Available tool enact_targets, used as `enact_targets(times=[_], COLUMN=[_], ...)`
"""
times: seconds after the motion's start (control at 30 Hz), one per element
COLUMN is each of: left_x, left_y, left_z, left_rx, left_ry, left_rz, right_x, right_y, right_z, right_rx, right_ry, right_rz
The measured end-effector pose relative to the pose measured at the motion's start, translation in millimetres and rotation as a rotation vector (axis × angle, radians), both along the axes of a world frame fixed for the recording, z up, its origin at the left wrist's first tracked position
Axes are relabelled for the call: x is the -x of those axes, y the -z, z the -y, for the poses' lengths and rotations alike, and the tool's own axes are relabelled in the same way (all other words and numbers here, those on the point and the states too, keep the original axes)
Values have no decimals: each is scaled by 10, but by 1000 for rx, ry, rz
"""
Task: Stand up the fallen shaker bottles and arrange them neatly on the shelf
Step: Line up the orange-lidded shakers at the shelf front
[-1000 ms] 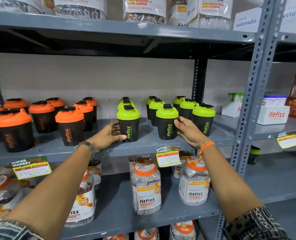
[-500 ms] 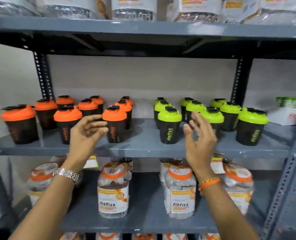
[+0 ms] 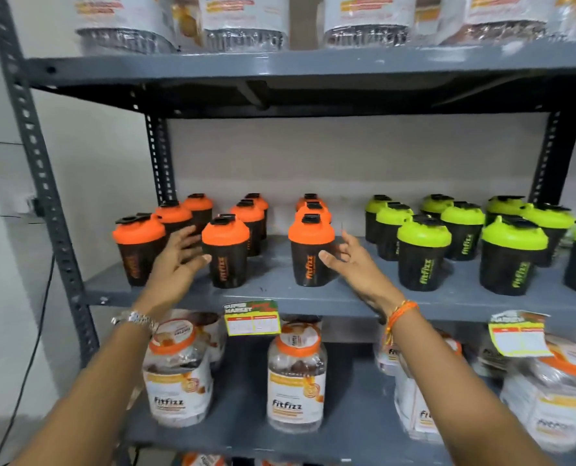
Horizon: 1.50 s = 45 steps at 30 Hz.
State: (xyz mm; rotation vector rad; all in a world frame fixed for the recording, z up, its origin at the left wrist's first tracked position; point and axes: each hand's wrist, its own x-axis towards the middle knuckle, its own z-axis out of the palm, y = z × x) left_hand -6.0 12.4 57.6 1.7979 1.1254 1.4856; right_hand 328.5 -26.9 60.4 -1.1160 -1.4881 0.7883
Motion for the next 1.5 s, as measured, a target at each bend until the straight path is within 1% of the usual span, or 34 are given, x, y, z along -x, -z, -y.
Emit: enact_targets(times=[0.07, 0.13, 0.23, 0.33, 0.4, 0.5, 0.63, 0.77, 1.03, 1.5], left_x=[52, 66, 104, 114, 68, 22, 34, 55, 52, 34], left_y=[-46, -69, -45, 4, 42, 96, 105, 140, 166, 124], left_z=[-107, -167, -301, -379, -385, -401, -417, -407, -407, -351], left_rx=[64, 103, 92, 117, 100, 68, 61, 43, 25, 68], left_ry=[129, 241, 312, 307, 287, 251, 261, 256, 181, 166], left_rz=[-111, -175, -248, -222, -211, -178, -173, -159, -231, -266], right_x=[-6, -5, -11, -15, -18, -18, 21, 39, 55, 76], right_y=[39, 89, 115, 148, 160, 156, 158, 154, 152, 126], right_z=[-106, -164, -186, -212, -226, -246, -174, -101, -79, -41], right_rx=[-2, 27, 53, 47, 58, 64, 6, 10, 24, 34], right_ry=[-84, -126, -161, -162, -164, -156, -112, -103, -88, -89], right_rz=[-47, -97, -142, -100, -68, -62, -59, -36, -35, 8])
